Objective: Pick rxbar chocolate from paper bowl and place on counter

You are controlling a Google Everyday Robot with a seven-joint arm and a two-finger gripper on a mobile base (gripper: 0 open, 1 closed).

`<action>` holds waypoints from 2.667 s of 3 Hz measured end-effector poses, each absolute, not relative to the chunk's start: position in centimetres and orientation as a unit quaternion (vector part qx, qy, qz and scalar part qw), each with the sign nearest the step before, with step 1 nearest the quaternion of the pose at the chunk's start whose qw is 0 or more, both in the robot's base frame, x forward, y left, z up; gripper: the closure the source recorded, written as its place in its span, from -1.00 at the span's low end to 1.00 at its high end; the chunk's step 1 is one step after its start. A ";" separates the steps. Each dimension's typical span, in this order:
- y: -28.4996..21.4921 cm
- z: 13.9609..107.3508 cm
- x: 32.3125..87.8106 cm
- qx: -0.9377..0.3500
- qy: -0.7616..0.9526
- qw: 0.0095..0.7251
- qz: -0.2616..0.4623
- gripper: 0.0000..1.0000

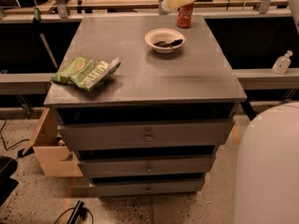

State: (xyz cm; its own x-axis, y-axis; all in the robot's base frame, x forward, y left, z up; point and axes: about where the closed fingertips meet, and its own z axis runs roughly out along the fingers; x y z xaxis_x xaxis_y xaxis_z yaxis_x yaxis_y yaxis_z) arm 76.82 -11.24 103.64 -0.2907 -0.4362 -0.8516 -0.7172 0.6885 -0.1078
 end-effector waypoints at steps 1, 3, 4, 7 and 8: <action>-10.5 101.7 77.6 -0.359 0.801 0.451 0.162 -0.66; -9.7 98.8 78.2 -0.357 0.811 0.427 0.179 -0.46; -10.2 97.4 78.7 -0.354 0.816 0.420 0.179 -0.46; -11.9 93.1 80.2 -0.336 0.836 0.395 0.176 -0.42; -11.7 92.8 80.4 -0.337 0.836 0.395 0.176 -0.42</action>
Offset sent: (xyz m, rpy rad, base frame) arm 0.0115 0.0141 -0.0490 0.0168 0.1358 0.0051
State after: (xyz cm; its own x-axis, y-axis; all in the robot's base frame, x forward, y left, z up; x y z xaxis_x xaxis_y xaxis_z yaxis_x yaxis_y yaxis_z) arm 80.41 -11.66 92.82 -0.4612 -0.4240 -0.7794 -0.7027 0.7109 0.0292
